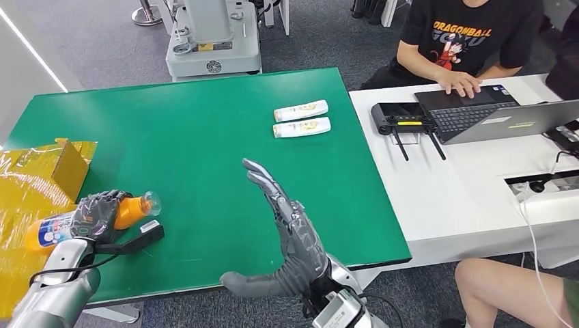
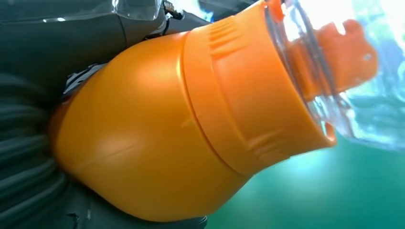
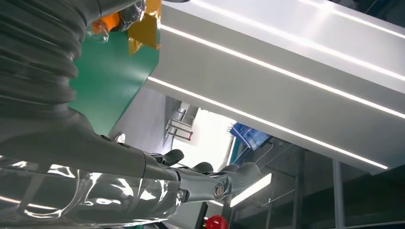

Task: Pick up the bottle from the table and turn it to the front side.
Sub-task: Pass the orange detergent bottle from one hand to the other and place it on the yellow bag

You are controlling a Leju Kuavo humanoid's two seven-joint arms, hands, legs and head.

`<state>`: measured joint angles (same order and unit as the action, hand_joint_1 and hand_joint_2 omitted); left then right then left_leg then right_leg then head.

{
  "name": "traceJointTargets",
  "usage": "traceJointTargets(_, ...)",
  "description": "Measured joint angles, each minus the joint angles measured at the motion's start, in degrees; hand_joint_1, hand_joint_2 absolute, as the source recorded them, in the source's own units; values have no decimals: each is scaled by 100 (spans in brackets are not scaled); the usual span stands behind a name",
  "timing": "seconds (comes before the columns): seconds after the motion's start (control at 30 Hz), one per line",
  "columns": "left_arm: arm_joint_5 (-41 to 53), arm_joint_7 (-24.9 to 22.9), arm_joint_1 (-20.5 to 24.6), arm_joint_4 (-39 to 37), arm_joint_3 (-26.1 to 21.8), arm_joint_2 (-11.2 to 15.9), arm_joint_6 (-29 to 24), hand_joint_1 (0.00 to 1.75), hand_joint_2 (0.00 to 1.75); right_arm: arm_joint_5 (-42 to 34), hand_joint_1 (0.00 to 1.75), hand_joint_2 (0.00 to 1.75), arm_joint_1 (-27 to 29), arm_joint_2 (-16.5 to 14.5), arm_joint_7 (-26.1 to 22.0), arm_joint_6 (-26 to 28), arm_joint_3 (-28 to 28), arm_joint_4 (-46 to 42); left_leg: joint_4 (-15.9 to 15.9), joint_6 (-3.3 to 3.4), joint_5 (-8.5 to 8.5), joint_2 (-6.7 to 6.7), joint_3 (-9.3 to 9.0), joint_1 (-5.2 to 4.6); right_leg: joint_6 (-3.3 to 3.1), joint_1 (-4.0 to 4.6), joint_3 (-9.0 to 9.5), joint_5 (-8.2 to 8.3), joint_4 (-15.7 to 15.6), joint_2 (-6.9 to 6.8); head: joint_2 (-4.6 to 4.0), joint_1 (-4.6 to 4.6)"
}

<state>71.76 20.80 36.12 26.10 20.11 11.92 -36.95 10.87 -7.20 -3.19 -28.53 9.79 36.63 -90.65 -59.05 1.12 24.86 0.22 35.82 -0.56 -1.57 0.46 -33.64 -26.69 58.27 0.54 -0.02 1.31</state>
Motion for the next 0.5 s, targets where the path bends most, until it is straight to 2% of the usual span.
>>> traceJointTargets(0.5,557,-123,348,-147,3,-197,-51,175,175,-110,0,175,-35,14,-37,285,114,58,-2,1,0,-6,5,-1,1,-1,-2,0,-3,-7,0,1)
